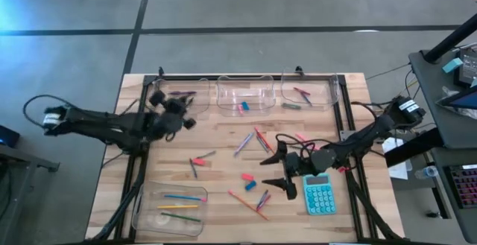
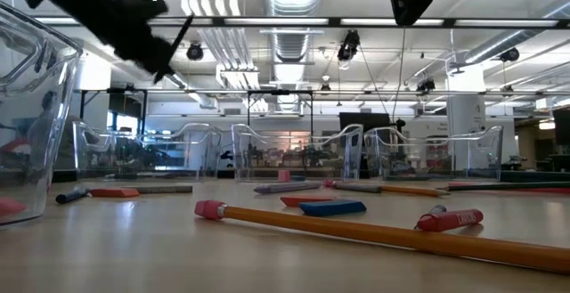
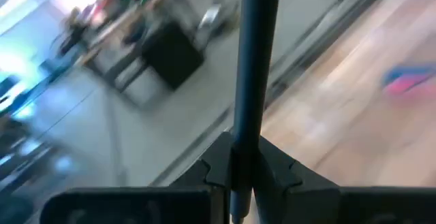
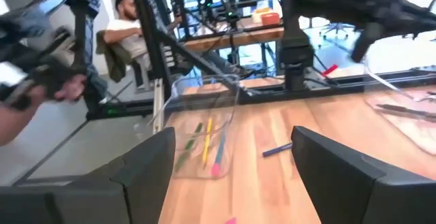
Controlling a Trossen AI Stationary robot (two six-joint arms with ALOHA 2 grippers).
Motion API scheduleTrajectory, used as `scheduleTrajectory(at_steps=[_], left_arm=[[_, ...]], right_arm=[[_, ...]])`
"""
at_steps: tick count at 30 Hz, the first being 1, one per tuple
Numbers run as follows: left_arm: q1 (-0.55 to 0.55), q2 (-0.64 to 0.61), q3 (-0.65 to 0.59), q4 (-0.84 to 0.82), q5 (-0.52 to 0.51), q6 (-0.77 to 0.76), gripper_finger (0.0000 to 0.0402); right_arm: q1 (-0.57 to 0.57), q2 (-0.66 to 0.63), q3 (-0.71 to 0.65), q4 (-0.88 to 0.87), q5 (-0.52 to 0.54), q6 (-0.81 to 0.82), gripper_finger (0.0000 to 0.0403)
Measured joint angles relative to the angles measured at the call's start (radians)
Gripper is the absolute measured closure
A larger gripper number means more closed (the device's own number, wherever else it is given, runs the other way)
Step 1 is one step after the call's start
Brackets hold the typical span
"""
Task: Sort crayons/erasers/pens/pencils in bins
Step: Put the black ballpen into the top left transparent bin, then put the dark green pencil into the bottom transparent bin
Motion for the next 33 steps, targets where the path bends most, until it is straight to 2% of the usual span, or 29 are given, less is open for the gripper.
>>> scheduleTrajectory(at_steps=[5,9,18,22,24,26,28,31,33], left_arm=[[0.212,0.007,0.001,-0.158,0.128,-0.001,0.0382],[0.283,0.041,0.001,-0.178,0.135,0.028,0.0333],[0.292,0.097,0.026,-0.177,0.136,0.051,0.0173],[0.279,0.079,0.060,-0.179,0.141,0.004,0.0146],[0.233,0.040,0.089,-0.156,0.243,-0.041,0.0148],[0.152,-0.017,0.094,-0.030,0.396,-0.051,0.0161],[0.050,-0.069,0.056,0.207,0.490,-0.052,0.0180],[-0.099,-0.107,-0.037,0.539,0.546,-0.003,0.0209],[-0.183,-0.110,-0.099,0.681,0.548,0.027,0.0226]], right_arm=[[0.000,0.001,0.000,0.005,0.000,0.000,0.0124],[0.000,0.008,0.000,0.005,0.000,0.000,0.0128],[-0.001,0.018,0.000,0.005,0.001,-0.003,0.0133],[-0.001,0.018,0.000,0.003,0.001,-0.004,0.0132],[-0.001,0.017,0.000,-0.016,0.001,-0.004,0.0133],[-0.001,0.013,0.000,-0.067,0.027,-0.012,0.0136],[0.000,0.004,0.000,-0.158,0.139,0.010,0.0139],[-0.002,-0.011,0.000,-0.337,0.316,0.128,0.0145],[-0.006,-0.023,0.000,-0.420,0.339,0.194,0.0148]])
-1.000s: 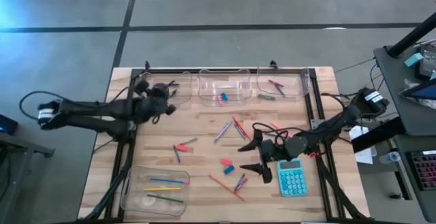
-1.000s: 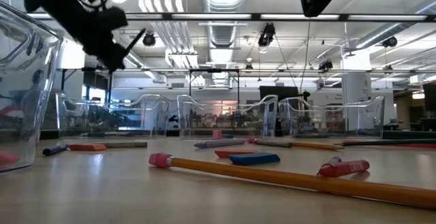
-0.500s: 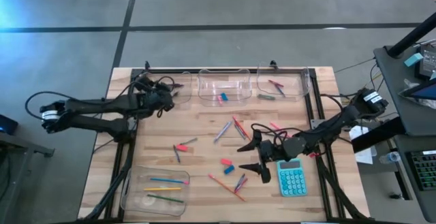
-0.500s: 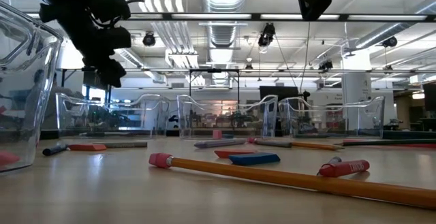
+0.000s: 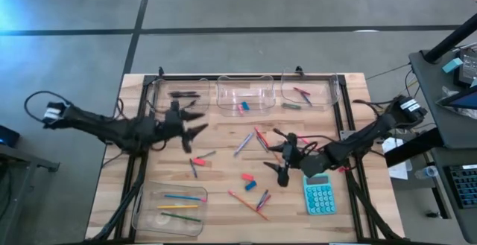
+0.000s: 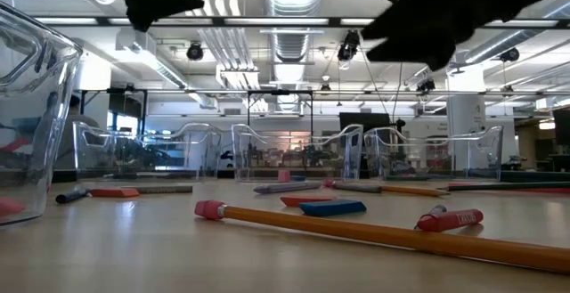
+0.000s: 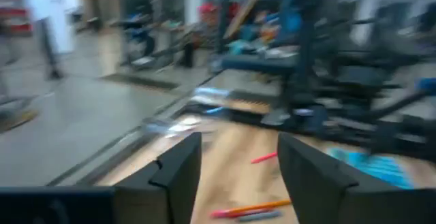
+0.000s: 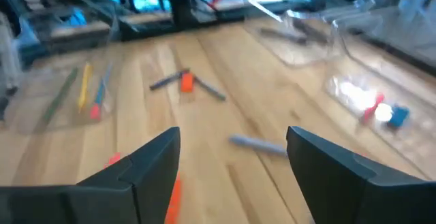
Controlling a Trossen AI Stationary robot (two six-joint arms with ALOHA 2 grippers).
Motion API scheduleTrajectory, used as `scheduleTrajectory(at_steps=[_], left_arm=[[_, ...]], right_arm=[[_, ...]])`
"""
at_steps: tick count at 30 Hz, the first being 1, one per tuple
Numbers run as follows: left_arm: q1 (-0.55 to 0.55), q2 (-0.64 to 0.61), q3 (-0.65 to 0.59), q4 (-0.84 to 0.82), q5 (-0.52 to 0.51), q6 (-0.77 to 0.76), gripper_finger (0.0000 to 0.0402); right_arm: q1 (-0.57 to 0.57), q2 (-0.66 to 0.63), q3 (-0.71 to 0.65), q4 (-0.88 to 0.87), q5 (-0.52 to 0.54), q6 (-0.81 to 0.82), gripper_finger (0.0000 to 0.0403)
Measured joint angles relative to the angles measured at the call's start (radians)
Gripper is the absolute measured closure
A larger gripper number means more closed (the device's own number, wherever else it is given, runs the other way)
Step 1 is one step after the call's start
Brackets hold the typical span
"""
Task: Sort crayons/erasers/pens/pencils in bins
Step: Put the dark green pencil into the bottom transparent bin
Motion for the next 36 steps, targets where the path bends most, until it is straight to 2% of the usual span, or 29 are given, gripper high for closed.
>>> scheduleTrajectory(at_steps=[4,9,17,36], left_arm=[[-0.093,0.023,-0.085,0.175,-0.001,0.029,0.0254],[-0.119,0.068,-0.116,0.267,-0.001,0.120,0.0293],[-0.123,0.088,-0.104,0.286,0.025,0.190,0.0394],[-0.139,0.086,-0.104,0.305,0.031,0.208,0.0401]], right_arm=[[0.000,-0.056,0.001,-0.114,-0.029,0.082,0.0153],[0.000,-0.136,0.000,-0.164,-0.038,0.135,0.0154],[0.001,-0.191,0.001,-0.168,-0.052,0.135,0.0154],[0.001,-0.203,0.000,-0.235,-0.106,0.149,0.0154]])
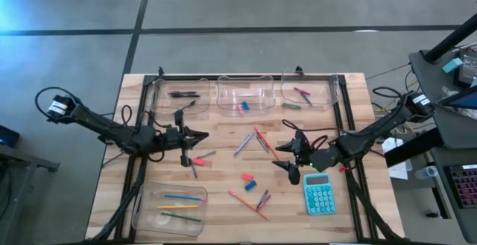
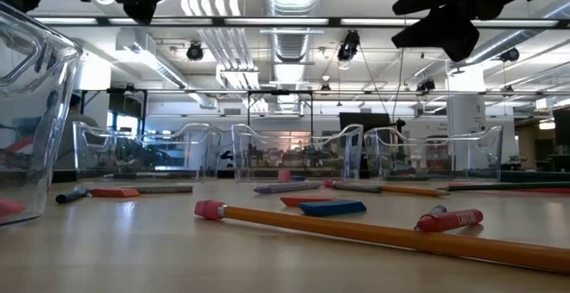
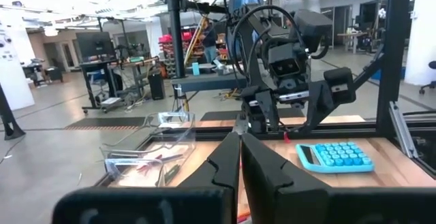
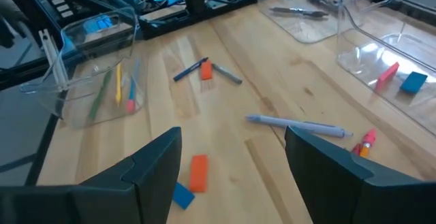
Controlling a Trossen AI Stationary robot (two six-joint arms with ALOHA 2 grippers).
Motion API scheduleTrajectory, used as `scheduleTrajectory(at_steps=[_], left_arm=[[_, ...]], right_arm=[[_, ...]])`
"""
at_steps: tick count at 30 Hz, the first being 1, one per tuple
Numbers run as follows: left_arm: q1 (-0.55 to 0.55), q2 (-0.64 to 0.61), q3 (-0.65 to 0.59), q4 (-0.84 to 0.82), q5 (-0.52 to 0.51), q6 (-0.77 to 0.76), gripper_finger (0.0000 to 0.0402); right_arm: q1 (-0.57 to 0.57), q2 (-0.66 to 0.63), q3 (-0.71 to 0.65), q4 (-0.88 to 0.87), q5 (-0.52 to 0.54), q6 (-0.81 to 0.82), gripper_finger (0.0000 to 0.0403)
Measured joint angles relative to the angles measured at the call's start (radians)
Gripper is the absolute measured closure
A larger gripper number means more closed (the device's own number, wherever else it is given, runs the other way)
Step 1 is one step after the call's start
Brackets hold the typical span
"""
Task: Sort crayons/erasers/pens/pencils in bins
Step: Put the dark green pencil into the bottom transparent bin
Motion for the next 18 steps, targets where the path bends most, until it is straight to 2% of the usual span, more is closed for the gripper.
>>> scheduleTrajectory(at_steps=[9,16,18], left_arm=[[0.000,0.007,-0.014,-0.003,0.000,0.000,0.0402],[0.000,0.062,-0.020,-0.001,0.000,0.000,0.0402],[0.000,0.085,-0.021,-0.001,0.000,0.000,0.0402]], right_arm=[[0.000,0.001,0.000,-0.003,-0.006,-0.011,0.0154],[-0.015,0.002,0.001,-0.011,0.006,-0.055,0.0154],[-0.017,0.002,0.020,-0.062,-0.001,-0.055,0.0154]])
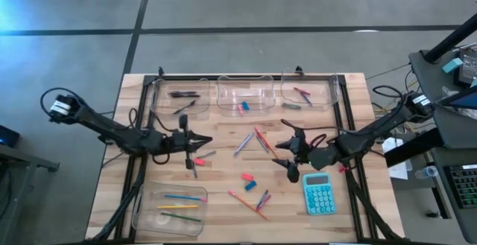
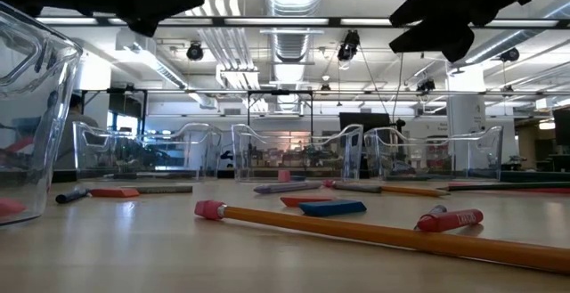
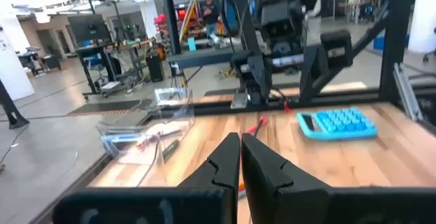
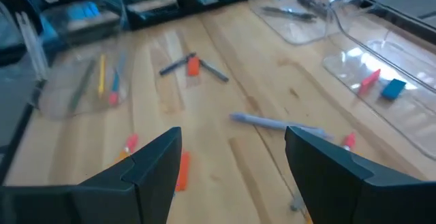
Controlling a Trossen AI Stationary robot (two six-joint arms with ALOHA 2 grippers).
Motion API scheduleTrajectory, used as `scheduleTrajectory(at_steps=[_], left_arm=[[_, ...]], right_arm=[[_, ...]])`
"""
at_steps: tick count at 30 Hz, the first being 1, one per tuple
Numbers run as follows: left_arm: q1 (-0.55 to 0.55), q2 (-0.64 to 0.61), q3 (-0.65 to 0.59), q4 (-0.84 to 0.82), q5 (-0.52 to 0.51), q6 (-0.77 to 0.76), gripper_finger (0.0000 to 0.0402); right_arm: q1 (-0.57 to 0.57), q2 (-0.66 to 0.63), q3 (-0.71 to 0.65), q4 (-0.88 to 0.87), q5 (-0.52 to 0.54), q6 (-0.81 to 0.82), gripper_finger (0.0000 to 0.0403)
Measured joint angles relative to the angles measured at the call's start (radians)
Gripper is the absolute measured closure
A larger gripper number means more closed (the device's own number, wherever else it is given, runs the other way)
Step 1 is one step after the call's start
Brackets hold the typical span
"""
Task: Sort crayons/erasers/pens/pencils in bins
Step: Put the dark green pencil into the bottom transparent bin
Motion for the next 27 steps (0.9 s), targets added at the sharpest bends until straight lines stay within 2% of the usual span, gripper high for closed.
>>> scheduleTrajectory(at_steps=[2,6,8,20,23,27], left_arm=[[0.000,0.028,0.000,0.000,0.000,0.000,0.0402],[0.000,0.089,0.000,0.000,0.000,0.000,0.0402],[0.000,0.123,0.000,-0.001,0.000,0.000,0.0402],[0.000,0.367,0.000,0.001,0.000,0.001,0.0402],[0.000,0.424,0.011,0.046,0.000,0.092,0.0402],[0.001,0.473,0.045,0.059,0.000,0.115,0.0402]], right_arm=[[0.002,0.000,0.044,-0.120,-0.007,0.029,0.0154],[0.011,0.001,0.145,-0.444,-0.008,0.196,0.0154],[0.020,0.001,0.173,-0.511,-0.005,0.240,0.0154],[0.047,0.007,0.198,-0.512,0.026,0.197,0.0154],[0.047,0.007,0.195,-0.513,0.037,0.198,0.0154],[0.047,0.007,0.179,-0.573,-0.037,0.227,0.0154]])
